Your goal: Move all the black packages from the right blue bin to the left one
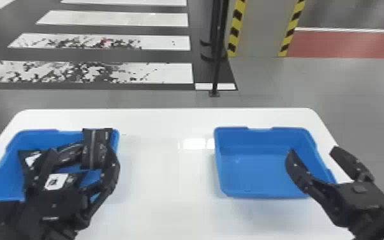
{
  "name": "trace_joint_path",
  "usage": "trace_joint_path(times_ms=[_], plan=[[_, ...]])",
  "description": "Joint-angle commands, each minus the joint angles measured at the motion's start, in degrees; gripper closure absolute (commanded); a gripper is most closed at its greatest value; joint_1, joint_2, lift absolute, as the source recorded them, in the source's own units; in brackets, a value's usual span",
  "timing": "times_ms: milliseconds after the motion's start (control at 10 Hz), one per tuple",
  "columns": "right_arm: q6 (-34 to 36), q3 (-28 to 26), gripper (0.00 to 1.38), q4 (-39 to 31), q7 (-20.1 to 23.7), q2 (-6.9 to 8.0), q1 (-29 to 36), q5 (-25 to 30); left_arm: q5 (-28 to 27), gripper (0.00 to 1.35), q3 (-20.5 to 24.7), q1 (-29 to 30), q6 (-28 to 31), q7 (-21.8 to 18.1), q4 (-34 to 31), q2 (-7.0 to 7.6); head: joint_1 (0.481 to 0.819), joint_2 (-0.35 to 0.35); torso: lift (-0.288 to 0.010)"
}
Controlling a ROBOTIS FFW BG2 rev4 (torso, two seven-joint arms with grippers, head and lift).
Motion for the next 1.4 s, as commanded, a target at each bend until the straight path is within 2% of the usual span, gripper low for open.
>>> trace_joint_path(times_ms=[0, 1300], plan=[[-0.1, -0.2, 0.13, 0.0, 0.0, 0.00, 0.0, -0.1, 0.0, 0.00, 0.3, -0.2, -0.8, 0.0, 0.9, -0.13, 0.695, -0.039, -0.132], [-1.1, -0.3, 0.13, 0.6, 0.0, 0.09, 0.0, -0.6, 0.0, 0.03, 0.2, -0.6, -1.3, -0.4, 1.3, -0.04, 0.695, -0.042, -0.132]])
